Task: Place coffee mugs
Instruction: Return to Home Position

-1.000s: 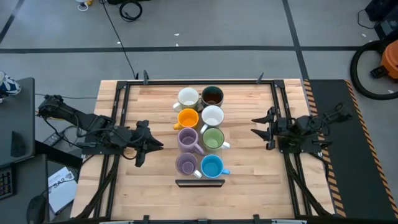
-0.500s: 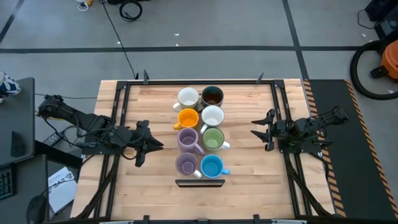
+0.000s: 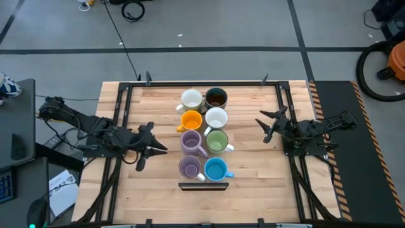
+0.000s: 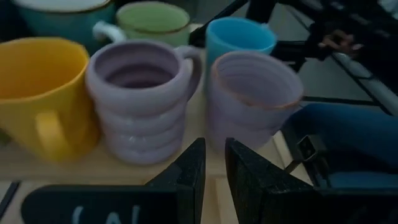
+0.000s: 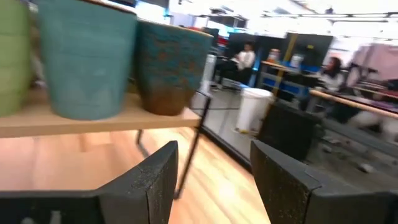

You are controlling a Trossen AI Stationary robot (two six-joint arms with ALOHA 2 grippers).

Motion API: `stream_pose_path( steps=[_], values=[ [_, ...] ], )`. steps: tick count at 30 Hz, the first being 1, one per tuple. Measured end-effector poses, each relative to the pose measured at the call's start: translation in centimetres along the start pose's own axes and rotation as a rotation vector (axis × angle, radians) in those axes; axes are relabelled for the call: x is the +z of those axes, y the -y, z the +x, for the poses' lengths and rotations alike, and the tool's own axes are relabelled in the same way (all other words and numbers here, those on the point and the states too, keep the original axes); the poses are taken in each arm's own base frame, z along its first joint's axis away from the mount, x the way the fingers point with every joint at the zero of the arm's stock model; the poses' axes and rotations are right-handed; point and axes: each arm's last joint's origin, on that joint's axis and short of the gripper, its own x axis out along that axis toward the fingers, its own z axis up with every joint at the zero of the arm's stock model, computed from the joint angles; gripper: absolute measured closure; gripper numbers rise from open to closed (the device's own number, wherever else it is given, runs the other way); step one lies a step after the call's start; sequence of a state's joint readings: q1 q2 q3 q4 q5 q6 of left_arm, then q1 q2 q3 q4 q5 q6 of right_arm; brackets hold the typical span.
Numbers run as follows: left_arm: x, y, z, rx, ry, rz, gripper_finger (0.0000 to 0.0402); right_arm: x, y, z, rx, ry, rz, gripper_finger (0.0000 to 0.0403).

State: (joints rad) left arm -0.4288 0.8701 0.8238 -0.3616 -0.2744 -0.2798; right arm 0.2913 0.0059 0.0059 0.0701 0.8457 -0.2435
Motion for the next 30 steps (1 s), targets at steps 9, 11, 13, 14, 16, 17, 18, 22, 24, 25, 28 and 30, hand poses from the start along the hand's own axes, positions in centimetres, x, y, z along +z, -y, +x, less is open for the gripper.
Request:
stream_pose_path(
  steps=[9,11,13,14,16,17,18,22,24,25,28,30],
  values=[
    [0.6,0.4,0.0,-0.09,0.046,0.078,0.0333,0.3,-0.8,-0.1,0.297,0.078,0.02,0.0197],
    [0.6,0.4,0.0,-0.09,0.045,0.078,0.0333,0.3,-1.3,-0.3,0.459,0.104,0.045,0.0197],
    [0.6,0.4,-0.1,-0.09,0.046,0.078,0.0333,0.3,-1.6,-0.5,0.601,0.108,0.075,0.0197],
    [0.6,0.4,0.0,-0.09,0.045,0.078,0.0333,0.2,-1.8,-0.6,0.653,0.105,0.093,0.0197],
    [0.6,0.4,0.0,-0.09,0.045,0.081,0.0333,0.2,-1.9,-0.7,0.716,0.097,0.122,0.0197],
    [0.6,0.4,0.0,-0.09,0.046,0.091,0.0333,0.2,-2.0,-0.8,0.727,0.098,0.123,0.0197],
    [0.6,0.4,0.0,-0.09,0.046,0.1,0.0333,0.2,-1.9,-0.7,0.726,0.104,0.119,0.0197],
    [0.6,0.4,-0.1,-0.089,0.048,0.135,0.0333,0.7,-1.5,-0.5,0.614,0.166,0.057,0.0197],
    [0.6,0.4,-0.1,-0.088,0.049,0.151,0.0333,0.8,-1.3,-0.3,0.573,0.19,0.017,0.0197],
    [0.6,0.4,-0.1,-0.088,0.049,0.158,0.0333,0.8,-1.2,-0.3,0.555,0.195,0.002,0.0197],
    [0.6,0.4,-0.1,-0.087,0.05,0.186,0.0333,0.6,-0.9,0.1,0.505,0.173,-0.011,0.0197],
    [0.6,0.4,-0.1,-0.087,0.05,0.193,0.0333,0.3,-0.7,0.3,0.482,0.126,0.022,0.0197]
  ],
)
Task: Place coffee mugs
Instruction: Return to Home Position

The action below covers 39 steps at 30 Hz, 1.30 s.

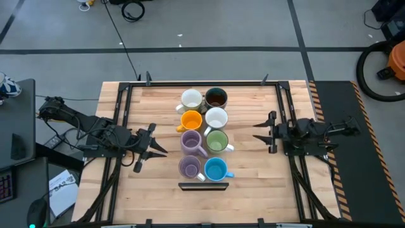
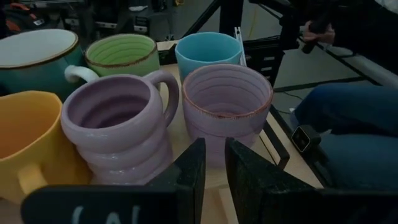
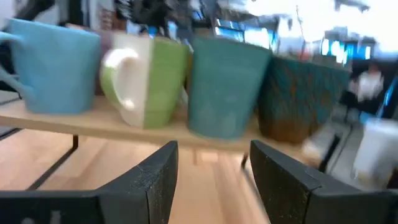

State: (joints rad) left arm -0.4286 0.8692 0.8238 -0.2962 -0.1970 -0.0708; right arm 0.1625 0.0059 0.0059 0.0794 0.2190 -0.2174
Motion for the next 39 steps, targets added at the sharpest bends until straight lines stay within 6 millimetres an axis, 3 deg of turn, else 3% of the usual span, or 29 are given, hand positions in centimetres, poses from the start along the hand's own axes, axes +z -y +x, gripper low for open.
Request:
stream_pose_path(
  steps=[4,13,17,25,33,39],
  values=[
    [0.0,0.0,0.0,-0.004,0.0,0.011,0.0333,-0.4,0.1,0.1,0.004,-0.042,0.109,0.0197],
    [0.9,0.2,-0.1,-0.046,0.089,0.1,0.0333,-0.5,0.1,0.2,0.019,-0.05,0.124,0.0197],
    [1.1,-0.7,-0.3,-0.006,0.106,0.133,0.0333,-0.5,0.1,0.2,0.019,-0.05,0.13,0.0197],
    [0.4,-3.6,-4.6,0.143,0.082,0.122,0.0334,-0.5,0.1,0.2,0.019,-0.049,0.119,0.0197],
    [-0.9,-4.3,-8.2,0.202,0.076,0.132,0.0334,-0.5,0.1,0.2,0.015,-0.048,0.134,0.0197],
    [-3.9,-4.3,-9.1,0.226,0.136,0.141,0.0334,-0.5,0.2,0.2,-0.016,-0.049,0.127,0.0197]
  ],
)
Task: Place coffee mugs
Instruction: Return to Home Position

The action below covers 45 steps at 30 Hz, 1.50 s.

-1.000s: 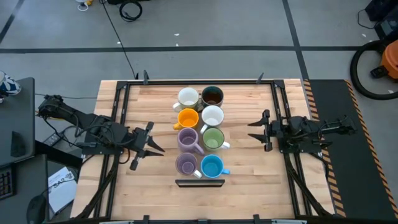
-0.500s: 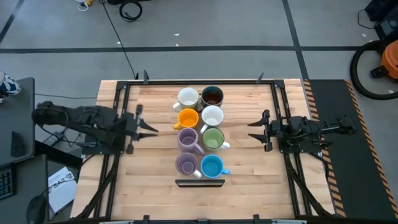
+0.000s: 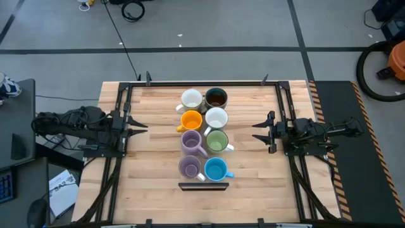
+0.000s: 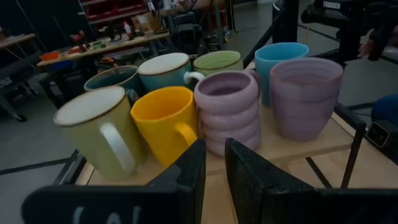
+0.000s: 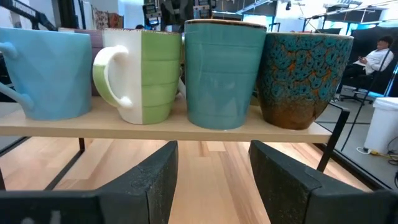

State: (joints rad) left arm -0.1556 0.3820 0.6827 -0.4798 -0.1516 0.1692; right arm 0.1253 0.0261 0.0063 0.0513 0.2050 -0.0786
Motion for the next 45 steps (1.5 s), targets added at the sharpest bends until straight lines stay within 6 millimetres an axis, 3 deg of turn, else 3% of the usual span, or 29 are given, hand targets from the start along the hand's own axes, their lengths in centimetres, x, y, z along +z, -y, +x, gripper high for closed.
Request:
stream_pose_path(
  steps=[12,18,41,45],
  values=[
    [-6.2,0.9,-0.7,0.024,0.132,-0.04,0.0334,0.0,0.0,0.0,0.0,0.0,-0.002,0.0197],
    [-8.1,1.3,-0.1,0.036,0.201,-0.059,0.0334,0.0,0.0,0.0,-0.001,0.0,-0.002,0.0197],
    [-13.2,2.6,3.2,0.055,0.16,-0.113,0.0334,0.0,0.0,0.0,-0.001,0.0,-0.002,0.0197],
    [-13.4,2.7,3.3,0.059,0.176,-0.132,0.0334,0.0,0.0,0.0,-0.001,0.0,-0.002,0.0197]
  ],
)
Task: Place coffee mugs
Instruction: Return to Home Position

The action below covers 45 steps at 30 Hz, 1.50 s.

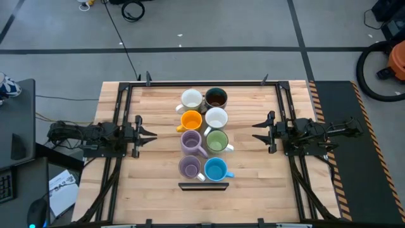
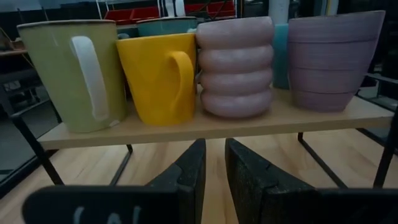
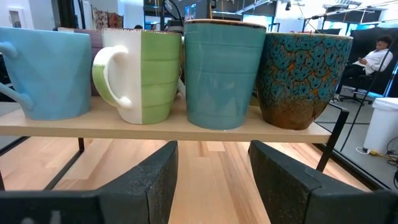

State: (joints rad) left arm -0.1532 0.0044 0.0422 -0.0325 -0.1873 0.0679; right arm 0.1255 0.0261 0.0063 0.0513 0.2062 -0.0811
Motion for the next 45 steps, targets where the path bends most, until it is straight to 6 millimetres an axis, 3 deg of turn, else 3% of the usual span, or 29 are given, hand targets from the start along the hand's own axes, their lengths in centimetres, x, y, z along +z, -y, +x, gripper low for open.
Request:
stream_pose_path(
  steps=[12,22,45],
  values=[
    [0.2,0.0,0.0,0.014,0.033,0.043,0.0334,0.0,0.0,0.0,0.0,0.0,0.0,0.0197],
    [1.9,-0.1,-0.2,0.015,0.208,0.062,0.0334,0.0,0.0,0.0,0.0,0.0,0.0,0.0197],
    [-0.1,-0.2,0.1,-0.003,-0.006,0.043,0.0334,0.0,0.0,0.0,0.0,0.0,0.0,0.0197]
  ],
)
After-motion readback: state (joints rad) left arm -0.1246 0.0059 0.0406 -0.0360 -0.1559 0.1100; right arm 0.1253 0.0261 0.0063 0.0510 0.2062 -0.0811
